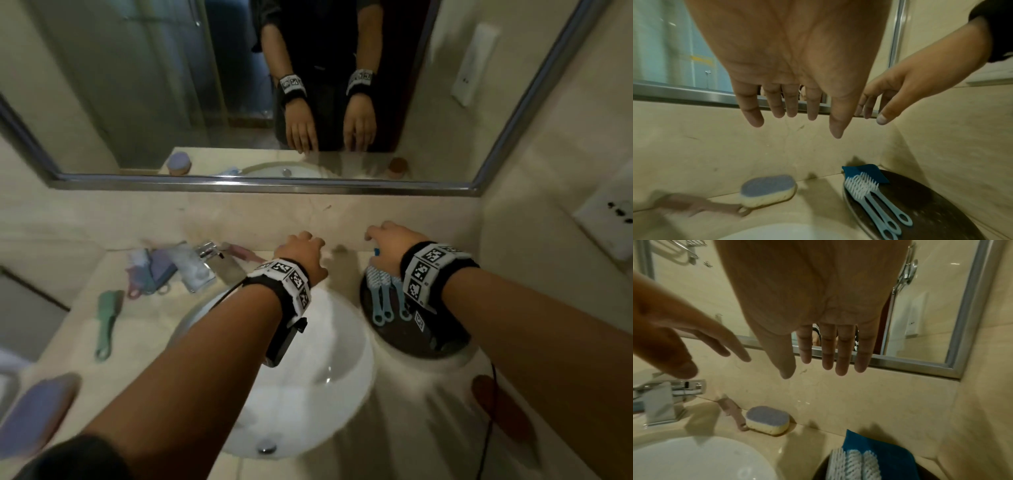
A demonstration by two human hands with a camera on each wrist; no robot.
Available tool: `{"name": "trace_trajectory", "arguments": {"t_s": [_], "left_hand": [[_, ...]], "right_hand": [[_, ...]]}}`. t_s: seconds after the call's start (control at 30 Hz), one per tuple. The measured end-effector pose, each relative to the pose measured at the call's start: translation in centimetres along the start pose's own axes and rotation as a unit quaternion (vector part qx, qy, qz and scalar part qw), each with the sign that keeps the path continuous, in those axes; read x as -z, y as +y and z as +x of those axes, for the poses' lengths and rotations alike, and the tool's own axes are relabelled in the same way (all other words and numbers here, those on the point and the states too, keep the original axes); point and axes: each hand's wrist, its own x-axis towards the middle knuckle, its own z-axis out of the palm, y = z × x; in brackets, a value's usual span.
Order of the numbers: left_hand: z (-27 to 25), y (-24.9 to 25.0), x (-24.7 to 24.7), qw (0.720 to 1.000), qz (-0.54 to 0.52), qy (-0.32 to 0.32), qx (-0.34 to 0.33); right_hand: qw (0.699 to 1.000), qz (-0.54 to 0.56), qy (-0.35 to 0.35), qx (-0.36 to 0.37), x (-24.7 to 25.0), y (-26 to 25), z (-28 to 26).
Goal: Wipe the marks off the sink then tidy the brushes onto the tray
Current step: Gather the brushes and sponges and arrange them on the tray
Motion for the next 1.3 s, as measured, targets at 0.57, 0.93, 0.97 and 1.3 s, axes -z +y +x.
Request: {"name": "trace_trajectory", "arguments": {"t_s": [0.57, 0.93, 0.97, 1.3], "left_hand": [[-19.1, -18.5, -0.4, 0.962, -0.043, 0.056, 0.265], [-18.9, -35.2, -0.9, 0.957, -0.067, -0.006, 0.282], [-18.4, -36.6, -0.9, 0.958, -0.067, -0.012, 0.277], [-11.2, -42.7, -1.8, 0.962, -0.117, -0.049, 0.241]], "right_hand": [[0.982, -0.03, -0.035, 0.182, -3.5, -19.9, -2.1], [0.98, 0.003, -0.094, 0.177, -7.2, -37.1, 5.1], [0.981, 0.0, -0.098, 0.166, -7.4, -38.2, 6.1], [0.986, 0.109, -0.093, 0.081, -8.3, -43.4, 12.9]]}}
